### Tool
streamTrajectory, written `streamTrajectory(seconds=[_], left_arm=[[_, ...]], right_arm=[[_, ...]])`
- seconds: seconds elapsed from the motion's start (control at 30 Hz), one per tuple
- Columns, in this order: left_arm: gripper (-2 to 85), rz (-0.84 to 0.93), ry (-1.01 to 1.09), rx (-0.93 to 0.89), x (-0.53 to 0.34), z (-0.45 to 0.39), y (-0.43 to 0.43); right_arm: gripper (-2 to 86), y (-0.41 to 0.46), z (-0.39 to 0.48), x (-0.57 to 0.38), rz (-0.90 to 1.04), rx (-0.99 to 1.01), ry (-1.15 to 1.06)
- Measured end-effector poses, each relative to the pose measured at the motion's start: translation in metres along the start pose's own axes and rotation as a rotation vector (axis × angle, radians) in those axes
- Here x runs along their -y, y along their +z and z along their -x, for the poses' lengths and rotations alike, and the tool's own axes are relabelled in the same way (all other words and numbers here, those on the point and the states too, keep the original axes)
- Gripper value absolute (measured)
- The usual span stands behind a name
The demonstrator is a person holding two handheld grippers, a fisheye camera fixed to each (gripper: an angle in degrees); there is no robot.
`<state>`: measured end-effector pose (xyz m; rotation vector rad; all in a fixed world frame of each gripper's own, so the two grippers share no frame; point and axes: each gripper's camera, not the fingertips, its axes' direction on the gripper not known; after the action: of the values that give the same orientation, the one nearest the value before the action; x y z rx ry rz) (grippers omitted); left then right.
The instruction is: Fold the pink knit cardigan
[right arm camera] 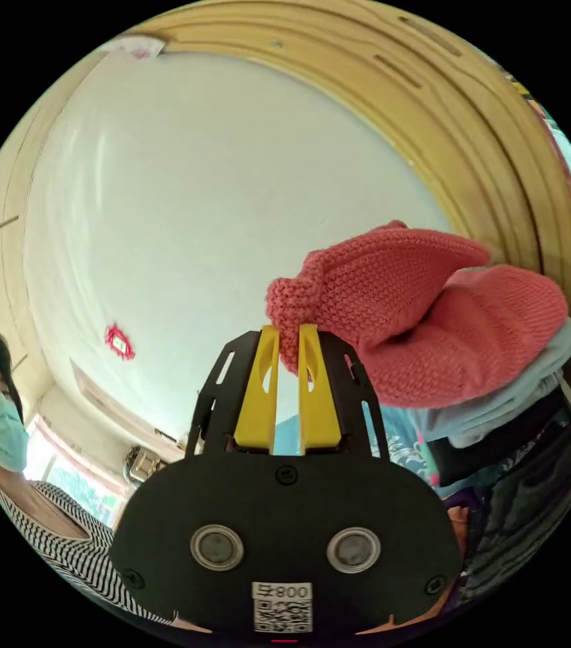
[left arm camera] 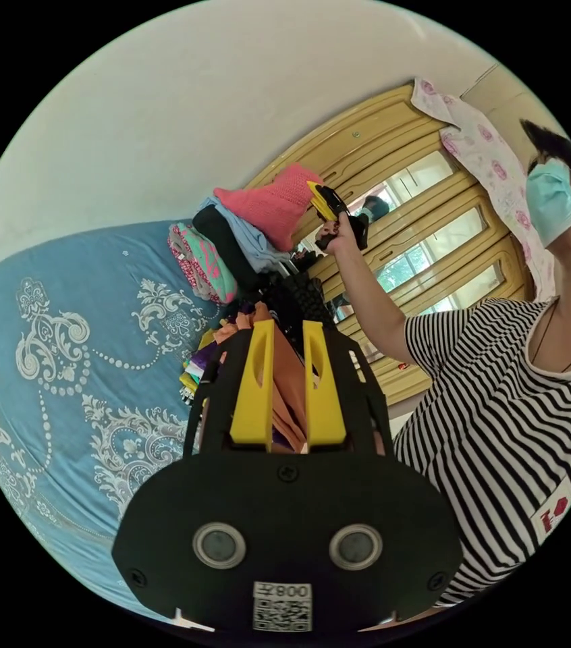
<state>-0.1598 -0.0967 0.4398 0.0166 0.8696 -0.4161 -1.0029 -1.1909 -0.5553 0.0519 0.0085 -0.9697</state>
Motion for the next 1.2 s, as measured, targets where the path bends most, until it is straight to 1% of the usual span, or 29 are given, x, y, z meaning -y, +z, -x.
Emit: streamTrajectory(seconds=[0.07, 0.1, 0.17, 0.2, 0.27, 0.3, 0.37, 0.4, 0.47, 0.5, 0.57, 0.6, 0.63, 0.67, 0.7, 0.73, 0.77, 0.8, 0.83, 0.93, 1.0, 1.07, 1.1, 1.17, 1.2], left_arm=[[7.2, -0.062, -0.010, 0.015, -0.012, 0.013, -0.030], [7.2, -0.076, -0.012, 0.021, -0.016, 0.016, -0.039], [7.1, -0.133, -0.022, 0.063, -0.036, 0.031, -0.078], [7.1, -0.148, -0.023, 0.075, -0.042, 0.034, -0.089], [7.1, -0.194, -0.047, 0.139, -0.074, 0.050, -0.137], [7.1, -0.202, -0.059, 0.153, -0.084, 0.055, -0.149], [7.1, -0.232, -0.132, 0.207, -0.130, 0.075, -0.197], [7.1, -0.242, -0.157, 0.219, -0.143, 0.081, -0.210], [7.0, -0.273, -0.250, 0.272, -0.201, 0.101, -0.255], [7.0, -0.272, -0.275, 0.300, -0.216, 0.106, -0.265], [7.0, -0.234, -0.390, 0.415, -0.280, 0.129, -0.298], [7.0, -0.223, -0.428, 0.437, -0.296, 0.136, -0.305], [7.0, -0.208, -0.497, 0.458, -0.328, 0.150, -0.317], [7.0, -0.200, -0.574, 0.479, -0.358, 0.164, -0.327], [7.0, -0.200, -0.608, 0.486, -0.373, 0.172, -0.331], [7.0, -0.201, -0.660, 0.487, -0.399, 0.186, -0.338], [7.1, -0.197, -0.712, 0.495, -0.422, 0.201, -0.343], [7.1, -0.196, -0.731, 0.496, -0.432, 0.208, -0.345], [7.1, -0.194, -0.758, 0.494, -0.448, 0.224, -0.347], [7.1, -0.194, -0.785, 0.475, -0.471, 0.264, -0.347], [7.2, -0.174, -0.780, 0.477, -0.474, 0.290, -0.343], [7.3, -0.110, -0.757, 0.485, -0.468, 0.327, -0.333], [7.4, -0.088, -0.747, 0.486, -0.466, 0.336, -0.329], [7.7, -0.012, -0.728, 0.487, -0.457, 0.368, -0.316], [7.8, -0.002, -0.724, 0.482, -0.455, 0.375, -0.313]], right_arm=[[5.2, 0.067, 0.056, -0.044, 0.109, 0.033, -0.058], [5.2, 0.082, 0.067, -0.056, 0.127, 0.048, -0.062], [5.0, 0.137, 0.113, -0.102, 0.174, 0.148, -0.062], [5.0, 0.150, 0.128, -0.114, 0.194, 0.157, -0.073], [5.0, 0.209, 0.198, -0.170, 0.302, 0.159, -0.171], [5.0, 0.225, 0.216, -0.187, 0.338, 0.166, -0.192], [5.0, 0.296, 0.282, -0.271, 0.496, 0.221, -0.234], [5.0, 0.316, 0.298, -0.296, 0.547, 0.234, -0.246], [5.0, 0.402, 0.357, -0.409, 0.757, 0.272, -0.264], [5.0, 0.424, 0.370, -0.442, 0.820, 0.277, -0.274], [4.9, 0.510, 0.410, -0.577, 1.055, 0.300, -0.273], [4.7, 0.532, 0.418, -0.614, 1.129, 0.295, -0.287], [4.3, 0.574, 0.429, -0.688, 1.282, 0.228, -0.263], [3.0, 0.609, 0.442, -0.758, 1.434, 0.188, -0.328], [2.4, 0.623, 0.448, -0.791, 1.517, 0.173, -0.373], [1.7, 0.648, 0.455, -0.847, 1.679, 0.190, -0.349], [1.1, 0.663, 0.467, -0.883, 1.784, 0.362, -0.259], [1.0, 0.668, 0.473, -0.895, 1.805, 0.412, -0.232], [0.7, 0.676, 0.484, -0.910, 1.811, 0.411, -0.246], [0.6, 0.708, 0.494, -0.903, 1.729, 0.337, -0.267], [0.8, 0.738, 0.485, -0.871, 1.607, 0.233, -0.268], [1.7, 0.781, 0.470, -0.822, 1.443, 0.089, -0.289], [1.9, 0.792, 0.468, -0.812, 1.409, 0.051, -0.307], [3.3, 0.836, 0.463, -0.785, 1.311, -0.140, -0.424], [3.9, 0.847, 0.461, -0.783, 1.298, -0.194, -0.442]])
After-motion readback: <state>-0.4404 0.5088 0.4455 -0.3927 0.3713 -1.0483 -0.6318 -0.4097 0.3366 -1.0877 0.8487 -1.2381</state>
